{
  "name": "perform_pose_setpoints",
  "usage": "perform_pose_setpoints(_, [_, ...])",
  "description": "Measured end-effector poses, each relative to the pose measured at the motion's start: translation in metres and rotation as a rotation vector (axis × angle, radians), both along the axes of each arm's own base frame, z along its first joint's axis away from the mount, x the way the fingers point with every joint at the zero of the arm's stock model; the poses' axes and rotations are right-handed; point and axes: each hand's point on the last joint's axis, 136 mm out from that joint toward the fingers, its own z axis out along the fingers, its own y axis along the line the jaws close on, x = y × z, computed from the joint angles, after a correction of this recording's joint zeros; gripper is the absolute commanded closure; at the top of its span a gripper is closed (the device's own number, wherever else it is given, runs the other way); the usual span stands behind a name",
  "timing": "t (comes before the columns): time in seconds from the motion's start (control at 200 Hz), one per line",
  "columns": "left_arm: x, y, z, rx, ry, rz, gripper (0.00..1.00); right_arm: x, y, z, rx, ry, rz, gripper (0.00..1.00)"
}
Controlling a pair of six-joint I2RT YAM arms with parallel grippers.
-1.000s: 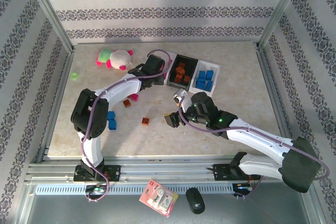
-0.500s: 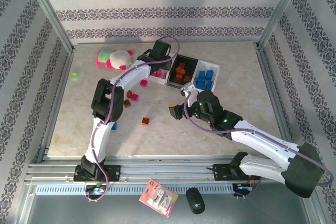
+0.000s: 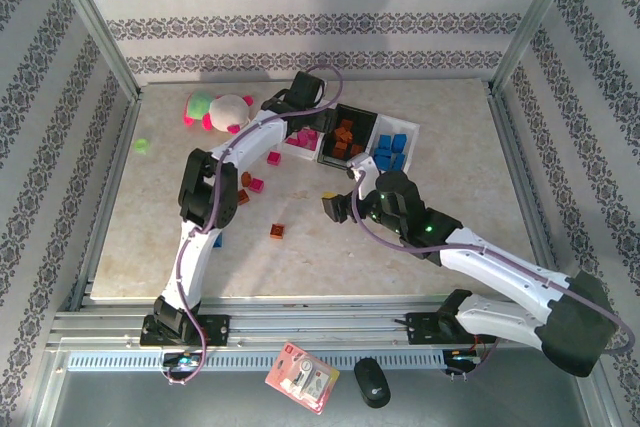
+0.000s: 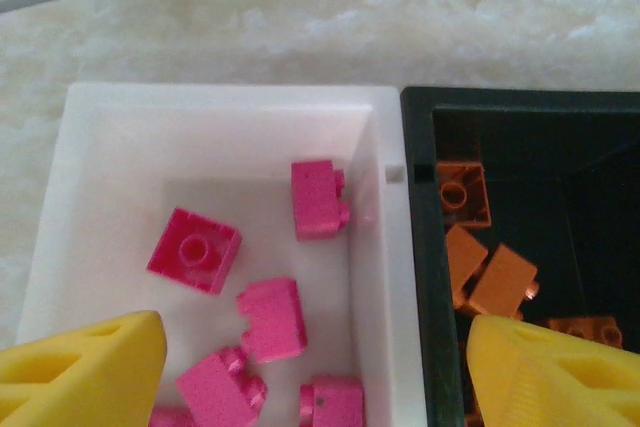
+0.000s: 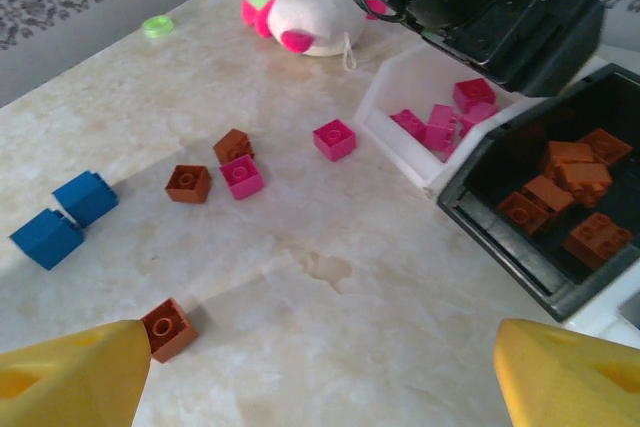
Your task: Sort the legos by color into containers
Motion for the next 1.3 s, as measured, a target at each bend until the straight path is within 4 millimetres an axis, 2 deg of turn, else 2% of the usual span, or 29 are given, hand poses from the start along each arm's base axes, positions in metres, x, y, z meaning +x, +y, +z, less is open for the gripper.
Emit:
perform_pose_setpoints(0.12, [-0.021, 0.014, 0.017, 0.013, -0.005, 0.013, 0.07, -0.001, 0.013, -0.001, 0.004, 0.016, 0.044, 0.11])
perform_pose_setpoints(0.29, [-0.053, 0.039, 0.052, 0.006, -0.05, 0.036, 0.04, -0.003, 0.029, -0.004, -0.006, 0.027, 0.098, 0.1])
perform_pose_setpoints(0.385, [-0.063, 0.057, 0.054, 0.008, -0.055, 0.053, 0.04, -0.004, 0.033, -0.007, -0.009, 0.031, 0.114, 0.11])
perform_pose_setpoints(0.47, [-0.066, 0.073, 0.04, 0.031, -0.032, 0.068, 0.04, -0.003, 0.035, -0.007, -0.011, 0.033, 0.122, 0.11])
perform_pose_setpoints(0.635, [-0.075, 0.1, -0.001, 0.078, 0.054, 0.088, 0.05, -0.002, 0.039, -0.007, -0.006, 0.03, 0.131, 0.1])
perform_pose_setpoints(0.744, [-0.073, 0.106, -0.019, 0.087, 0.092, 0.092, 0.11, -0.002, 0.04, -0.009, -0.008, 0.036, 0.138, 0.1])
perform_pose_setpoints(0.989, [-0.072, 0.114, -0.077, 0.109, 0.216, 0.093, 0.22, -0.002, 0.041, -0.011, -0.012, 0.043, 0.141, 0.1])
perform_pose_setpoints(1.124, [-0.075, 0.115, -0.093, 0.11, 0.256, 0.088, 0.31, -0.002, 0.041, -0.011, -0.012, 0.043, 0.141, 0.1])
perform_pose_setpoints(1.299, [-0.07, 0.114, -0.099, 0.102, 0.271, 0.1, 0.46, -0.002, 0.041, -0.011, -0.012, 0.043, 0.141, 0.1])
